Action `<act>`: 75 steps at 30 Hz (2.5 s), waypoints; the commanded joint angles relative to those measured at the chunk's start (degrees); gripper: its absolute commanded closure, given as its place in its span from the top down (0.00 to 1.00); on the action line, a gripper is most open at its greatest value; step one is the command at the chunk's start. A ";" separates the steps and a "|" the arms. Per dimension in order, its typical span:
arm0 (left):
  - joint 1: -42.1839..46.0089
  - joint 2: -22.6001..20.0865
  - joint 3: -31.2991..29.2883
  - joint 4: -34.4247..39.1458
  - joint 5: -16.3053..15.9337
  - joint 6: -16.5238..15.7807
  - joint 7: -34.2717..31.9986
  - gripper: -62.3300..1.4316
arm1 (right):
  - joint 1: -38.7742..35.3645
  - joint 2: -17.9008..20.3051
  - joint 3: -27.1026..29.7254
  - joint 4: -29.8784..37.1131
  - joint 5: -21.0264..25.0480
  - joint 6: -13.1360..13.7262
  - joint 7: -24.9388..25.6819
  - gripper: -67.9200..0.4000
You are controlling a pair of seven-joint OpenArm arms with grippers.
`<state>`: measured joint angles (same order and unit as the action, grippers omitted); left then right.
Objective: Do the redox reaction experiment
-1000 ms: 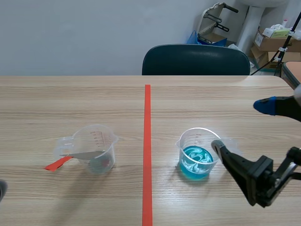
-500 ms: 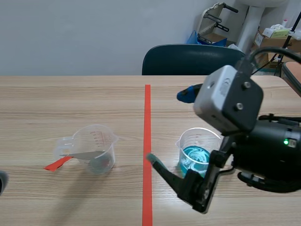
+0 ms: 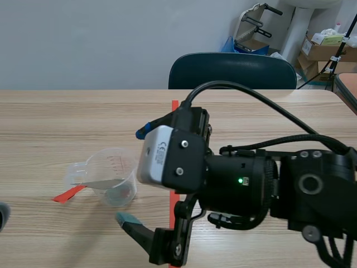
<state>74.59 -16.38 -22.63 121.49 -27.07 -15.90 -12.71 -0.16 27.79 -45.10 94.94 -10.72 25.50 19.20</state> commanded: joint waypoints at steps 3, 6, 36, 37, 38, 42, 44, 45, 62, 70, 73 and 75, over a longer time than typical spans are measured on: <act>-0.17 0.15 0.00 0.83 -0.13 -0.11 -1.22 1.00 | 3.78 -3.61 -2.51 -3.17 -0.68 -2.19 2.32 1.00; -0.17 0.15 0.00 0.83 -0.13 -0.11 -1.22 1.00 | 6.36 -6.36 -4.81 -6.29 -1.07 -3.10 2.84 1.00; -0.17 0.15 0.00 0.83 0.26 -0.09 -1.20 1.00 | 11.93 -13.99 -9.66 -14.03 -2.84 -6.71 3.34 0.07; -0.17 0.15 0.00 0.83 0.26 -0.09 -1.20 1.00 | 11.93 -13.99 -9.66 -14.03 -2.84 -6.71 3.48 0.03; -0.17 0.15 0.00 0.83 0.26 -0.09 -1.20 1.00 | 11.93 -13.99 -9.66 -14.03 -2.84 -6.69 3.48 0.02; -0.17 0.15 0.00 0.83 0.26 -0.09 -1.20 1.00 | 12.09 -14.01 -9.60 -14.01 -2.73 -6.47 3.41 0.02; -0.17 0.15 0.00 0.83 0.26 -0.09 -1.20 1.00 | 12.41 -14.01 -9.55 -13.99 -2.08 -6.43 3.37 0.02; -0.17 0.15 0.00 0.83 0.26 -0.09 -1.20 1.00 | 12.57 -14.01 -9.55 -13.94 -1.20 -6.43 3.21 0.02; -0.20 0.15 0.00 0.83 0.28 -0.09 -1.25 1.00 | 13.27 -14.03 -5.57 1.09 11.13 -5.99 -16.50 0.02; -0.20 0.15 0.00 0.83 0.28 -0.09 -1.25 1.00 | 17.49 -14.01 -5.51 7.98 19.41 -5.99 -27.56 0.02; -0.28 0.15 0.00 0.83 0.26 -0.09 -1.27 1.00 | 18.73 -14.01 -5.25 10.49 22.08 -6.01 -31.34 0.02; -0.35 0.15 0.00 0.83 0.26 -0.09 -1.27 1.00 | 19.37 -14.01 -4.87 12.35 24.02 -6.01 -33.68 0.02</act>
<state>74.43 -16.38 -22.63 121.49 -26.59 -15.90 -12.71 17.96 13.82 -50.74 105.93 12.78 19.92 -15.07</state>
